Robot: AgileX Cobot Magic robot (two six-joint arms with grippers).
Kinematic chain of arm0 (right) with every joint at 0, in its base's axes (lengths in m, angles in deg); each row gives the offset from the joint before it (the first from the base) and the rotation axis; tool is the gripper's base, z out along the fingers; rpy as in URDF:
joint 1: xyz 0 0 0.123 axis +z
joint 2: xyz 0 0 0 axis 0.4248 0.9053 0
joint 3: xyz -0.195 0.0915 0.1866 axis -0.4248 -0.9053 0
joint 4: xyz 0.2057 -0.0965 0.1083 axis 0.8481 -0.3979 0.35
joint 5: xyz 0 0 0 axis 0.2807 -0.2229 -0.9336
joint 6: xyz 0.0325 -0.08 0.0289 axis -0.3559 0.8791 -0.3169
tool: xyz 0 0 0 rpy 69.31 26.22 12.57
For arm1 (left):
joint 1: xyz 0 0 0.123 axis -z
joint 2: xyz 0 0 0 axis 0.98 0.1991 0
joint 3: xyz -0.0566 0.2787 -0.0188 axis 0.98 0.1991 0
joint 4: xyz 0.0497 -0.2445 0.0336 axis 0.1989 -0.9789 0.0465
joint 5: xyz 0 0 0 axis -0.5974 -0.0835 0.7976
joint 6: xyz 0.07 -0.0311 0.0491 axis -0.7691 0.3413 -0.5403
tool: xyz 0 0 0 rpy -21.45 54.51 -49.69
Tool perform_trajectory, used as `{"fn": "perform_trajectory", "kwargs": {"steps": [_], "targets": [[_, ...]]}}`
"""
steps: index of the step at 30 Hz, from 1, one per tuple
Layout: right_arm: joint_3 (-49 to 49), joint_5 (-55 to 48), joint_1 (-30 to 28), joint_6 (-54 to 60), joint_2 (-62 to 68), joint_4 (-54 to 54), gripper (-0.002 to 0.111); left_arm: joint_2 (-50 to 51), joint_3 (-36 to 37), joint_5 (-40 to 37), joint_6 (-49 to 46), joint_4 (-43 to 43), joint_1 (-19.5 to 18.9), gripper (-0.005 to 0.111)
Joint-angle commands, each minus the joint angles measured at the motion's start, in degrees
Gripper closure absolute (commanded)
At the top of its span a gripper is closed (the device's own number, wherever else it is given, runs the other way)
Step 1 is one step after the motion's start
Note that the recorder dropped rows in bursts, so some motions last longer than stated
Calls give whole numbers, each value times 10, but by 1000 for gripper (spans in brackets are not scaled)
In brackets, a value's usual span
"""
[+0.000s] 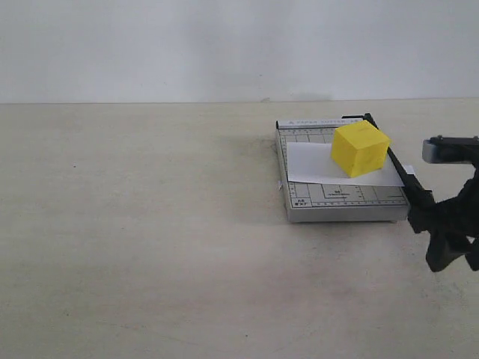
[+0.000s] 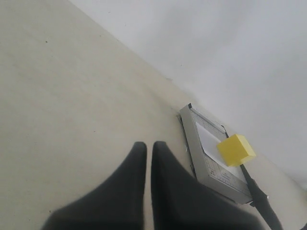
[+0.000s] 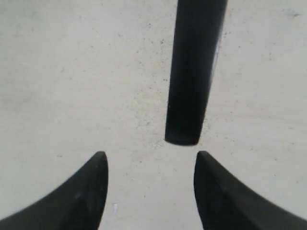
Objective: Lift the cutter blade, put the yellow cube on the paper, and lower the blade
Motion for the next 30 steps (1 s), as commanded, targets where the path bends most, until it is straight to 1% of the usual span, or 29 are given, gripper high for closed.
{"fn": "perform_trajectory", "kwargs": {"steps": [1,2,4,6,7,8,10,11,16,21,24,27,30], "targets": [[-9,-24,1,-35,-119,-2,56,-2,2,8,-5,-1,-1,102],[-18,-15,1,-41,-154,4,56,-2,2,8,-5,-1,-1,102],[-51,38,1,-55,-222,19,56,-2,2,8,-5,-1,-1,102],[-93,110,1,-62,-293,40,61,-2,2,8,-5,-1,-1,102],[-113,152,1,-60,-333,49,68,-2,2,8,-5,-1,-1,102],[-144,189,1,-58,-373,62,79,-2,2,8,-5,-1,-1,102],[-188,240,1,-56,-452,69,105,-2,2,8,-5,-1,-1,102],[-210,260,1,-58,-491,69,108,-2,2,8,-5,-1,-1,102],[-275,272,1,-57,-668,69,108,-2,2,8,-5,-1,-1,102],[-288,287,1,-55,-813,64,108,-2,2,8,-5,-1,-1,102],[-288,303,1,-89,-851,-13,108,-2,2,8,-5,-1,-1,102],[-288,305,1,-92,-870,-13,108,-2,2,8,-5,-1,-1,102],[-288,341,1,-100,-875,-13,108,-2,2,8,-5,-1,-1,102]]}}
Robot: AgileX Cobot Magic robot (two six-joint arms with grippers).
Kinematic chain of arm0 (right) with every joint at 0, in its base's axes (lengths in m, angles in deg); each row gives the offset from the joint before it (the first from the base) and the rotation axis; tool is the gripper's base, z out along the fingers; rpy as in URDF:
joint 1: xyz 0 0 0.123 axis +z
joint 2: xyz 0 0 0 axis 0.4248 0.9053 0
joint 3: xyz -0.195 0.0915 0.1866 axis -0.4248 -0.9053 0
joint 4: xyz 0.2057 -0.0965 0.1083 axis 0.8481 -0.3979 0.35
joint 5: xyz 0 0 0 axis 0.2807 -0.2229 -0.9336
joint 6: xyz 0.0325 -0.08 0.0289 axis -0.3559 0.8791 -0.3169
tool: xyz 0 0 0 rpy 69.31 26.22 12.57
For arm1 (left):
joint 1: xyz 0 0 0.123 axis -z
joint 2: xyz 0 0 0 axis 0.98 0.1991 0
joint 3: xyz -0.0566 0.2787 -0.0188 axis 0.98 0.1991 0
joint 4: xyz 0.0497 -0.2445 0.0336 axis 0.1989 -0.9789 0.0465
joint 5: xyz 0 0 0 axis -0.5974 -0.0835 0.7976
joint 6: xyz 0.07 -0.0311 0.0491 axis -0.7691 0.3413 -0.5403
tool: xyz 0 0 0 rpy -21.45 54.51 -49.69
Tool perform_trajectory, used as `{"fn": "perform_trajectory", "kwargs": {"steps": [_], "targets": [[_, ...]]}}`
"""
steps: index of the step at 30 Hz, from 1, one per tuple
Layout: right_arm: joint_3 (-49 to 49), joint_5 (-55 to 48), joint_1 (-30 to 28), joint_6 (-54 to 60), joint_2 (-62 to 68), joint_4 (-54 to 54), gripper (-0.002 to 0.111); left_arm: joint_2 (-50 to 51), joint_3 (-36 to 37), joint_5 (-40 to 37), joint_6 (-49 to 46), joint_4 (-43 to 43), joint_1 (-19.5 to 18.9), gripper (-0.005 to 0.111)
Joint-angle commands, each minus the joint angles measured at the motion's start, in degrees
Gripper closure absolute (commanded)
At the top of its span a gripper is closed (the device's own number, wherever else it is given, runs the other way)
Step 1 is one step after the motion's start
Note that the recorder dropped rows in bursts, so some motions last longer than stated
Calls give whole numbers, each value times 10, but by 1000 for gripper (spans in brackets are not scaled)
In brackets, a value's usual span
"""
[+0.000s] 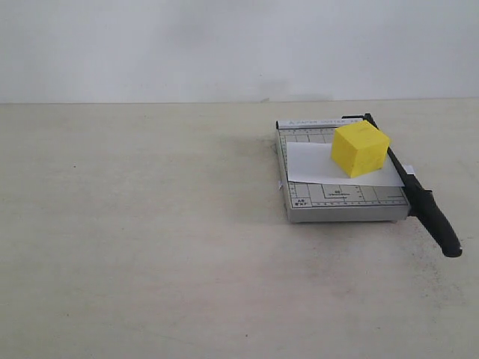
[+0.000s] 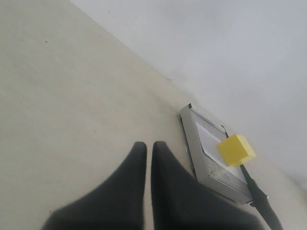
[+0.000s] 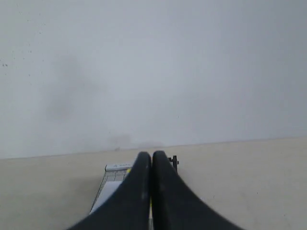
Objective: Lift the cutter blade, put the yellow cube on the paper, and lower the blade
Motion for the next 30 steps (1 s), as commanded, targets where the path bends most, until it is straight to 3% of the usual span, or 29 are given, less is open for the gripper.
{"fn": "perform_trajectory", "kwargs": {"steps": [1,8,11,21,23,30], "targets": [[-3,55,1,-11,-10,-10,108,-2,2,8,-5,-1,-1,102],[-3,66,0,-17,-12,-17,108,-2,2,8,-5,-1,-1,102],[-22,61,0,-8,-18,-67,108,-2,2,8,-5,-1,-1,102],[-209,111,0,-12,-37,-84,108,-2,2,8,-5,1,-1,102],[-209,-1,0,-12,-37,-84,108,-2,2,8,-5,1,-1,102],[-209,4,0,19,-37,-87,108,-2,2,10,-5,1,-1,102]]}}
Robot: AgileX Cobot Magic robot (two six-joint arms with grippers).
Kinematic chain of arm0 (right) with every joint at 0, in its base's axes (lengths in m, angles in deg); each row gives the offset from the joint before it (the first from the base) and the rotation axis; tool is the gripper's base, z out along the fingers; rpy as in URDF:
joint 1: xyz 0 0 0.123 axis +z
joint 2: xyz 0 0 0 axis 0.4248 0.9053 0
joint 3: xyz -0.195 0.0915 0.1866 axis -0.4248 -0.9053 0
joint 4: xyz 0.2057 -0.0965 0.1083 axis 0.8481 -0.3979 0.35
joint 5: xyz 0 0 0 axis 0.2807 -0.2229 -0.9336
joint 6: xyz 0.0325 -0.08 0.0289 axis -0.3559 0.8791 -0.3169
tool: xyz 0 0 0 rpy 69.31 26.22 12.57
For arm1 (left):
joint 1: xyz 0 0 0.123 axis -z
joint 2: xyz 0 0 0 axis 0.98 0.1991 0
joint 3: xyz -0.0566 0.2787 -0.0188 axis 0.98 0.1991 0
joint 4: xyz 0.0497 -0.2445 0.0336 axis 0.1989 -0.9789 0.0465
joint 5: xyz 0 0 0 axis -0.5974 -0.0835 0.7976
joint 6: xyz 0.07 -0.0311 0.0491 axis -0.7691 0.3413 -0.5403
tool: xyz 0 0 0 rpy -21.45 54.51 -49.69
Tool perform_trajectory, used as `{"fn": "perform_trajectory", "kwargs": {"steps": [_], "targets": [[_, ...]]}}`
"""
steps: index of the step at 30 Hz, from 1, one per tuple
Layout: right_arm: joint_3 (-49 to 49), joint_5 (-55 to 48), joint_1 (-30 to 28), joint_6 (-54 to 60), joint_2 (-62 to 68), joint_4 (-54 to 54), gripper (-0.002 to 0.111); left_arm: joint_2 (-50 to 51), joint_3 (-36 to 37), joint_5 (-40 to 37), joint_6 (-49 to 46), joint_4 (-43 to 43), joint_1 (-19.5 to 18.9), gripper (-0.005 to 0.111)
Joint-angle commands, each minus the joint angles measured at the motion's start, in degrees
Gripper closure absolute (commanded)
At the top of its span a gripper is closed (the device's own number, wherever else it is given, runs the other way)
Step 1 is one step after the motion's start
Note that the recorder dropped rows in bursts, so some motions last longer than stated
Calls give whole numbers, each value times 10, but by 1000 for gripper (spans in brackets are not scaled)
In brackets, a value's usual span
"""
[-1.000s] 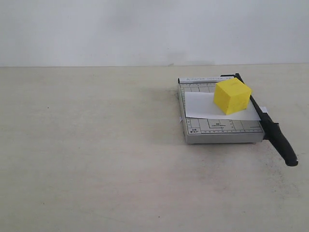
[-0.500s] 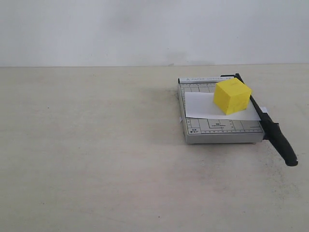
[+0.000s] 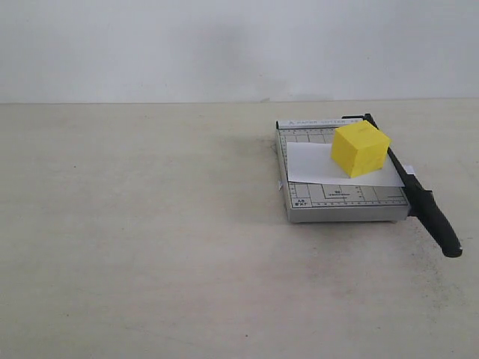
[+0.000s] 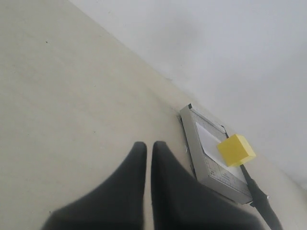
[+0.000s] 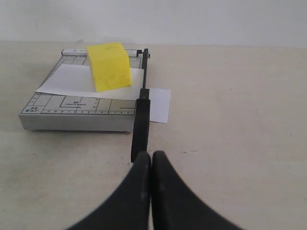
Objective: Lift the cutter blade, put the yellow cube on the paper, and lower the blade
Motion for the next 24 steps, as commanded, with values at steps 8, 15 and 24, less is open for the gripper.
{"fn": "perform_trajectory", "kwargs": {"steps": [8,15,24], "targets": [[1,-1,0,9,-3,-3,108,-2,2,10,-5,1,-1,102],[1,-1,0,8,-3,-3,108,-2,2,10,-5,1,-1,102],[1,-1,0,8,-3,-3,108,-2,2,8,-5,1,-9,102]]}}
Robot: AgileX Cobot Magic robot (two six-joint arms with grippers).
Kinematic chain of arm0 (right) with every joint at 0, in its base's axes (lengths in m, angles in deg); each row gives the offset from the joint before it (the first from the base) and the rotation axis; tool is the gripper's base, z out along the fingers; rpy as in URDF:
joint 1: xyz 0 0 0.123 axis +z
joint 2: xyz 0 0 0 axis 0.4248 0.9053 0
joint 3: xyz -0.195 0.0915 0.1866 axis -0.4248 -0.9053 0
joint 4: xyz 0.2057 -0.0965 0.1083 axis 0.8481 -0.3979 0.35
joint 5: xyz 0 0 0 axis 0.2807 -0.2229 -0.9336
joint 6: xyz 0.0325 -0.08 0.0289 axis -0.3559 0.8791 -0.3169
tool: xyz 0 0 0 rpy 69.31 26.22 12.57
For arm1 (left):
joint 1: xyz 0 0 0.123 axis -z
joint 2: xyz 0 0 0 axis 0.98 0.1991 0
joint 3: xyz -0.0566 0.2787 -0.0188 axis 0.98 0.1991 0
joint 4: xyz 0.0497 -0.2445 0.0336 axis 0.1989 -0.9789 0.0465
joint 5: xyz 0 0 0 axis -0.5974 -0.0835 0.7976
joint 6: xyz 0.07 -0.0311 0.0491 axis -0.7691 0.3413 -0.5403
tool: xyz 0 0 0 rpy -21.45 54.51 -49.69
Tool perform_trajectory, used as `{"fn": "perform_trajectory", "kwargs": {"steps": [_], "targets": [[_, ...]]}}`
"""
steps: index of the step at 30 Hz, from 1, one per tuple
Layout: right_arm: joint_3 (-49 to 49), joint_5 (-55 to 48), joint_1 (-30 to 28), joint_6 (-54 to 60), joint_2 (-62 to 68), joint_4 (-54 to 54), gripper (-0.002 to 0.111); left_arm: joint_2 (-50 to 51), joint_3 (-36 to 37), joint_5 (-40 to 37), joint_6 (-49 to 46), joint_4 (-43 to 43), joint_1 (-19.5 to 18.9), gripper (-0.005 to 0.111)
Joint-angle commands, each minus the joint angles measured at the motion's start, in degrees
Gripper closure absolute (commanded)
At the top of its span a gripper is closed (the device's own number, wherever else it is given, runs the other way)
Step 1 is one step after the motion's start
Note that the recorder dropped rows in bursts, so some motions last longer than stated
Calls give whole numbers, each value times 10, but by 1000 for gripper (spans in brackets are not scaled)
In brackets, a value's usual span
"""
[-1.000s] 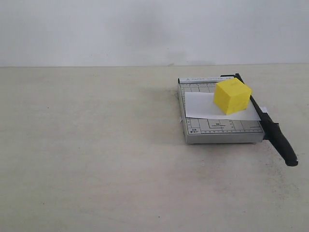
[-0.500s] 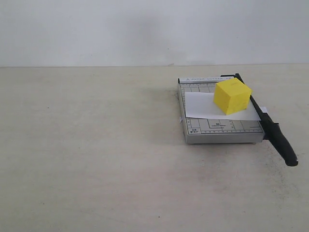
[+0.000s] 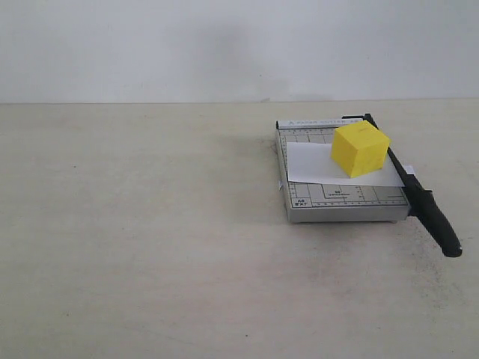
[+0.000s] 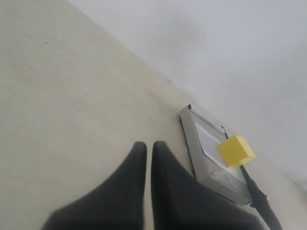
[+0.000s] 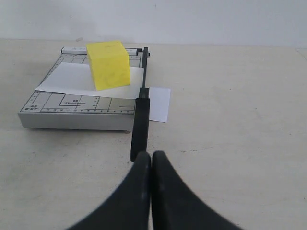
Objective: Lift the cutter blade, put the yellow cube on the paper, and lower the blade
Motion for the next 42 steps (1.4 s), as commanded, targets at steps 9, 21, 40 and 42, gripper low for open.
{"fn": "perform_trajectory", "kwargs": {"steps": [9,21,40,42], "targets": [[1,1,0,6,-3,-3,108,-2,2,43,-265,128,-47,102],[1,1,0,6,-3,-1,108,-2,2,-16,-301,129,-47,102],[1,2,0,6,-3,-1,108,-2,2,-16,-301,129,-48,102],[1,2,0,6,-3,-1,108,-2,2,-16,-301,129,-48,102]]}}
